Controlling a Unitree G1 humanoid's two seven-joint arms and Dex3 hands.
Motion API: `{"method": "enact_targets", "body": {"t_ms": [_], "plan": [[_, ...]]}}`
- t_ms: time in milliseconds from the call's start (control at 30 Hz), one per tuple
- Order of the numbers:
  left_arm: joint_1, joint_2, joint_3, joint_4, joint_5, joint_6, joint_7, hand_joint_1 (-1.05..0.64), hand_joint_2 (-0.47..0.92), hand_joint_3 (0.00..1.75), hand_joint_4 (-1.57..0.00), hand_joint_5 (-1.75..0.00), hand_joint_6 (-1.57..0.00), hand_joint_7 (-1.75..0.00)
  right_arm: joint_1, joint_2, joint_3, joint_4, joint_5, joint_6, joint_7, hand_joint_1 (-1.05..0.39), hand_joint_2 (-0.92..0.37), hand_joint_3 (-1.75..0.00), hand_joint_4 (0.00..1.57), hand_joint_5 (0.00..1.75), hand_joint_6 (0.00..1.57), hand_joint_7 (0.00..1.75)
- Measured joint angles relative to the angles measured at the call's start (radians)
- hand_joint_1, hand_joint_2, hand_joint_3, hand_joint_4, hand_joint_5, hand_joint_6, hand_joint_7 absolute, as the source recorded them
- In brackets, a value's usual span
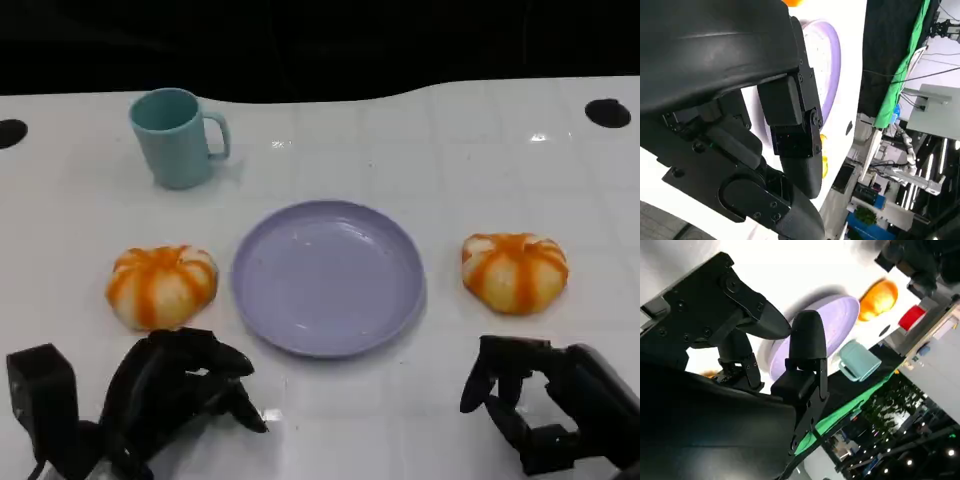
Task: Grasp the bread from the table and place it into the plate.
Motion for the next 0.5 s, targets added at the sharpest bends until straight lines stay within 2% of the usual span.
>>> {"method": "enact_targets", "body": {"t_ms": [67, 200, 267, 333, 433, 500], "plan": [[-0.001, 0.000, 0.000, 0.002, 0.000, 0.000, 0.000, -1.05, 0.72, 0.00, -1.57, -0.58, -1.57, -0.21, -0.004, 0.000, -0.002, -0.001, 0.010, 0.000, 0.002, -0.11, -0.53, -1.02, 0.67, 1.41, 0.72, 0.98], [-0.007, 0.000, 0.002, 0.009, 0.000, 0.000, 0.000, -1.05, 0.71, 0.00, -1.57, -0.58, -1.57, -0.20, -0.005, 0.000, -0.010, -0.025, 0.019, 0.005, 0.006, -0.17, -0.54, -0.90, 0.67, 1.32, 0.70, 0.83], [-0.010, 0.000, 0.002, 0.011, 0.000, 0.000, 0.000, -1.05, 0.71, 0.00, -1.57, -0.58, -1.57, -0.20, -0.006, 0.000, -0.021, -0.043, 0.017, 0.005, 0.002, -0.23, -0.59, -0.80, 0.58, 1.22, 0.65, 0.74], [-0.011, 0.001, 0.002, 0.011, 0.000, 0.000, 0.000, -1.05, 0.71, 0.00, -1.57, -0.58, -1.57, -0.20, -0.006, -0.001, -0.033, -0.065, 0.015, 0.005, 0.000, -0.27, -0.69, -0.64, 0.53, 1.08, 0.62, 0.64], [-0.011, 0.001, 0.002, 0.011, 0.000, 0.000, 0.000, -1.05, 0.71, 0.00, -1.57, -0.58, -1.57, -0.21, -0.005, -0.008, -0.041, -0.094, 0.001, 0.009, -0.001, -0.32, -0.88, -0.24, 0.50, 0.71, 0.60, 0.35], [-0.011, 0.001, 0.002, 0.011, 0.000, 0.000, 0.000, -1.05, 0.71, 0.00, -1.57, -0.59, -1.57, -0.21, -0.005, -0.015, -0.044, -0.107, -0.014, 0.011, -0.004, -0.35, -0.91, -0.16, 0.44, 0.61, 0.57, 0.27]]}}
